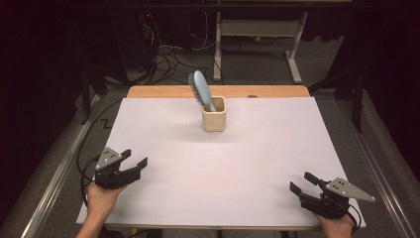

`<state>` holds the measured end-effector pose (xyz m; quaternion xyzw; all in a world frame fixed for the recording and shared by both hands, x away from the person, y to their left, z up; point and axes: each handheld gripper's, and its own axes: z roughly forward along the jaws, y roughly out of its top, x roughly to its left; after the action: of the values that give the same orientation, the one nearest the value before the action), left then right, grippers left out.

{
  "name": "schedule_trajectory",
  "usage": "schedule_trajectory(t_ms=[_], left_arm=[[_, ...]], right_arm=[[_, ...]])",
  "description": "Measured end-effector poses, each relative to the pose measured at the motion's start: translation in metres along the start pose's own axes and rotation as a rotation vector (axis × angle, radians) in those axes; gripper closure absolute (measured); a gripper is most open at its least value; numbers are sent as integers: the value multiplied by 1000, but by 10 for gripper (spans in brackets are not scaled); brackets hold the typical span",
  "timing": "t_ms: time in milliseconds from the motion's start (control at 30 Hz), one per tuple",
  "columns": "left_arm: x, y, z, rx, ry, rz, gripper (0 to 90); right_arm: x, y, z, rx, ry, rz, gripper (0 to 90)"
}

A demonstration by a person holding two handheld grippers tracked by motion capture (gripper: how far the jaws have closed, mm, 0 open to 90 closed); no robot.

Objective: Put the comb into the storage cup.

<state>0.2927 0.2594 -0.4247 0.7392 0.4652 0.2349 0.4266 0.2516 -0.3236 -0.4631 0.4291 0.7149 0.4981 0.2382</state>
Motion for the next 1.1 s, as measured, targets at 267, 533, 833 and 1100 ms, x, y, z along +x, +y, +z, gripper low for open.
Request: schedule_trajectory(t_ms=[267,533,833,1100], left_arm=[[2,-9,-11,22,2,-3,327],[4,-22,-11,13,-2,-39,327],[4,-26,-3,4,0,-61,326],[8,-34,0,0,5,-86,324]], right_arm=[[-1,0,0,-1,-2,1,320],[0,0,-1,-3,-4,0,320],[0,0,-1,-5,-4,6,321],[-1,0,-1,-4,-5,4,320]])
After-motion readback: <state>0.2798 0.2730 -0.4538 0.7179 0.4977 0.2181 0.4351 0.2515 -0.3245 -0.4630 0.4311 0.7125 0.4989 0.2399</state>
